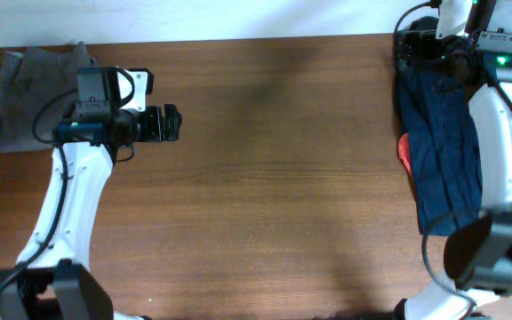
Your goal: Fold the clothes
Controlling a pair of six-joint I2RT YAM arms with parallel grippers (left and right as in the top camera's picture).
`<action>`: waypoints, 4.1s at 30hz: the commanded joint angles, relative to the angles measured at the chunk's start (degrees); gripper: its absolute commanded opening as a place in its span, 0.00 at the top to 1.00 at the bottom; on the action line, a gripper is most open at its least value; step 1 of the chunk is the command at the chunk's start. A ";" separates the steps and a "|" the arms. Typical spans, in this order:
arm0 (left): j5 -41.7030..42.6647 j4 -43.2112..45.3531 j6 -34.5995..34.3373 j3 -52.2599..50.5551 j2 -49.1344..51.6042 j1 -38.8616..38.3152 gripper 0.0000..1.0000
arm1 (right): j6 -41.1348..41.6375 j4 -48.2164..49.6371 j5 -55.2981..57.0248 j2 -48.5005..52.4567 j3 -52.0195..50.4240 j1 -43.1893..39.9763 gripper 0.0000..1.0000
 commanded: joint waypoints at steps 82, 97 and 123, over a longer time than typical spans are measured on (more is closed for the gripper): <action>6.45 -0.09 0.15 6.62 -2.64 18.12 0.01 | -0.17 -23.61 -4.44 17.77 40.11 39.43 0.05; 8.85 5.42 12.15 6.62 13.07 2.51 0.01 | 3.02 -36.76 -4.72 17.62 40.02 20.20 0.04; 5.14 -21.40 11.43 3.13 21.90 -7.28 0.09 | 2.82 -33.81 -3.61 17.68 40.02 19.74 0.02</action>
